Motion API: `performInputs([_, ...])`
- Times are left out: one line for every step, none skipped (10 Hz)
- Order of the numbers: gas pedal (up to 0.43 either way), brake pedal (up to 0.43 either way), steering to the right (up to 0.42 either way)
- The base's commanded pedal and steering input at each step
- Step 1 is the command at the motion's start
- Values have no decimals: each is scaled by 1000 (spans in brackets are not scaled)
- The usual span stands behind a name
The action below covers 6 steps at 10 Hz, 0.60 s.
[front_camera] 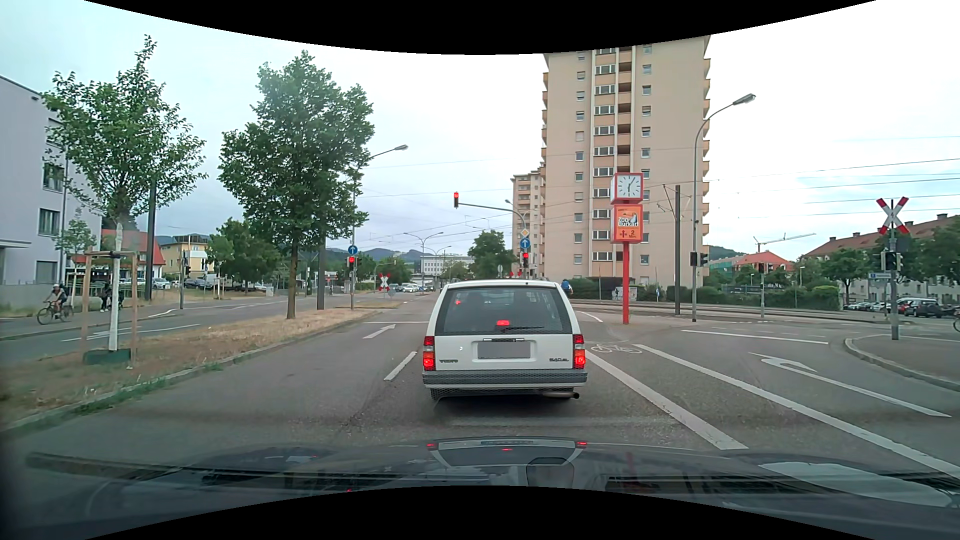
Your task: Follow the waypoints while adhering to traffic rules and regulations
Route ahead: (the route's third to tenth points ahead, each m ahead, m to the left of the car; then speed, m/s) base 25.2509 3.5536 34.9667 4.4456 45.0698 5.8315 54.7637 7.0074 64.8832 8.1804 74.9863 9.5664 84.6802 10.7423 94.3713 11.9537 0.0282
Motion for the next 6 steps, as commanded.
performInputs([0, 274, -23])
performInputs([0, 274, -23])
performInputs([0, 280, -23])
performInputs([0, 280, -24])
performInputs([0, 280, -24])
performInputs([0, 280, -24])
